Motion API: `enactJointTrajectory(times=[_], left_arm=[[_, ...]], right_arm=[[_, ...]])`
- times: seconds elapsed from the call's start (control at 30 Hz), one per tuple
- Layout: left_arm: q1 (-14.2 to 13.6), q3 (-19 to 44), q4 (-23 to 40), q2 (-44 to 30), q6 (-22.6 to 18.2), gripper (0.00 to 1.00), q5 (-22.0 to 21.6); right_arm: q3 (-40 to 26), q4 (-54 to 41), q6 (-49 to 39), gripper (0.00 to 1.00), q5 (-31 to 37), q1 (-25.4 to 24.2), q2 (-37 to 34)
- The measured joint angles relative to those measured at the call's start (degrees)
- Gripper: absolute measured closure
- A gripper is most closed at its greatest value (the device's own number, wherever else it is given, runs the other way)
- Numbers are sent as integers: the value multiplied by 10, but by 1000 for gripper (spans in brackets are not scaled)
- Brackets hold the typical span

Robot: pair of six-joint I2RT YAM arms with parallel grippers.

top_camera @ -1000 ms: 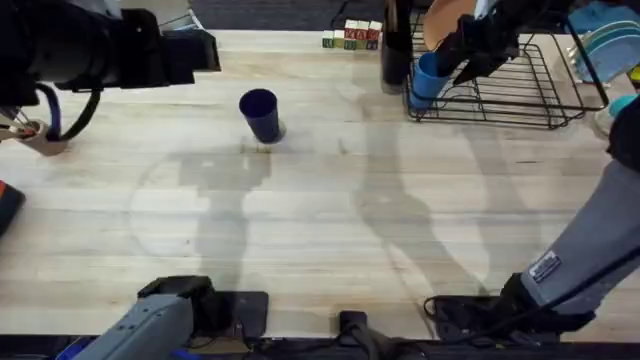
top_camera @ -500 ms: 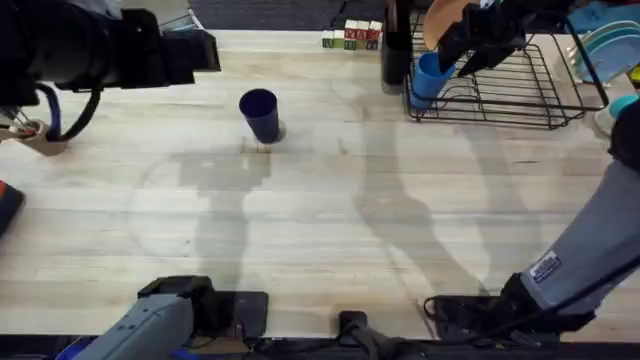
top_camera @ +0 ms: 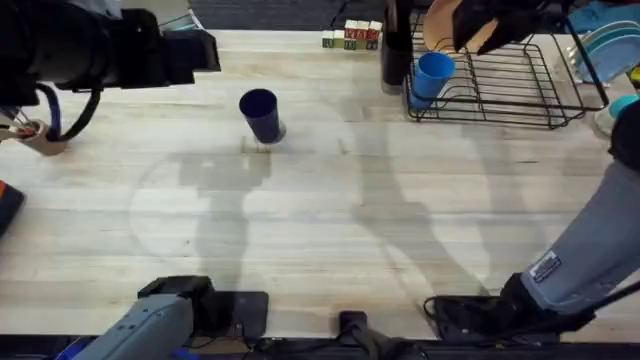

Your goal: Pick up the cup on the table and put them onto the rack.

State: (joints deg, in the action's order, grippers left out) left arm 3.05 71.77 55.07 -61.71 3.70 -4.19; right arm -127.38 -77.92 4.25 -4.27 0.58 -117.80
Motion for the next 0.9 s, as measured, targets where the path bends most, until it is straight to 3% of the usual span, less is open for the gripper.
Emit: enactJointTrajectory(times=[0.1, 0.2, 0.23, 0.67, 0.9], left_arm=[[0, 0, 0, 0, 0, 7, 0], [0, 0, 0, 0, 0, 7, 0], [0, 0, 0, 0, 0, 7, 0], [0, 0, 0, 0, 0, 7, 0], [0, 0, 0, 0, 0, 7, 0]], right_arm=[[-36, -21, -3, 515, 0, 0, 3], [-52, -26, -9, 322, 0, 2, 14], [-58, -29, -27, 17, 0, 7, 33], [-53, -50, -76, 6, 0, 45, 139], [66, -35, -93, 6, 0, 45, 270]])
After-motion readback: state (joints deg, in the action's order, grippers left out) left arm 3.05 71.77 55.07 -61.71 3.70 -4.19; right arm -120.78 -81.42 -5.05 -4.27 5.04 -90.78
